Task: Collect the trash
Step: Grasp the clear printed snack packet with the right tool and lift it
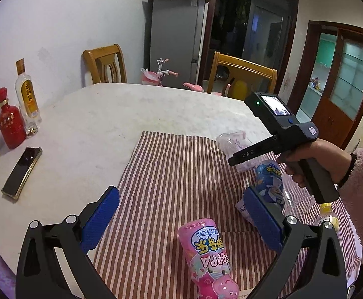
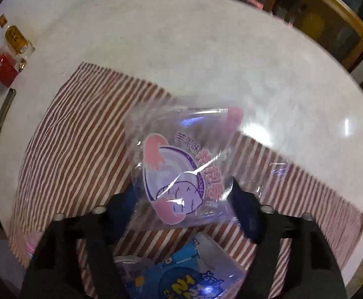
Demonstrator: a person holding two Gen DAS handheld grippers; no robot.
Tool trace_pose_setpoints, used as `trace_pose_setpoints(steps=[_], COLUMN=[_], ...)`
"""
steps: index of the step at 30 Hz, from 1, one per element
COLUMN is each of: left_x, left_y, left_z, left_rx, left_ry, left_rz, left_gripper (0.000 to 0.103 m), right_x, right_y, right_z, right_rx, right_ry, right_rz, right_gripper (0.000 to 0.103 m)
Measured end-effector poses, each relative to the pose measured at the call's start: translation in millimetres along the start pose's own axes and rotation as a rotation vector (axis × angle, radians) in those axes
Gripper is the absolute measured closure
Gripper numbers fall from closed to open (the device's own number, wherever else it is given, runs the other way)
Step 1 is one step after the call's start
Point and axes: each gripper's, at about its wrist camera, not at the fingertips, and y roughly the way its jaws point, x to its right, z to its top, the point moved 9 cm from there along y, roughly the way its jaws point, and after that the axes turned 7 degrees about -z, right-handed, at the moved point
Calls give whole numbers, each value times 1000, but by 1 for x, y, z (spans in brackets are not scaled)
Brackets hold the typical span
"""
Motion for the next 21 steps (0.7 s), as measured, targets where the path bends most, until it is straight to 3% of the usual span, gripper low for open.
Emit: trace_pose_setpoints(steps=[4,8,10,12,16,21], left_x=[-3,-13,-15,-14,11,69], left_y=[2,7,15,20,29,39], left_z=[-2,-2,-5,-7,-9,-20], left_rx=[-9,-42,-97,-131,-168,-223], left_ry=[-17,-61,-93,-101,-81,23], left_rz=[-8,-26,-65,-82,-140,-248], left_gripper=[6,6,6,6,6,7], right_x=[1,10,13,20,56,113], right_y=[-9,-46,-72,-109,-163,-202], right_z=[-4,-5,-10,-26,-64,-126], right_rx=[33,118,178,257,361,431], right_ry=[28,99,125,159,241,387], right_rz=[59,147,187,242,272,219], right_gripper=[53,56,56,56,56,55])
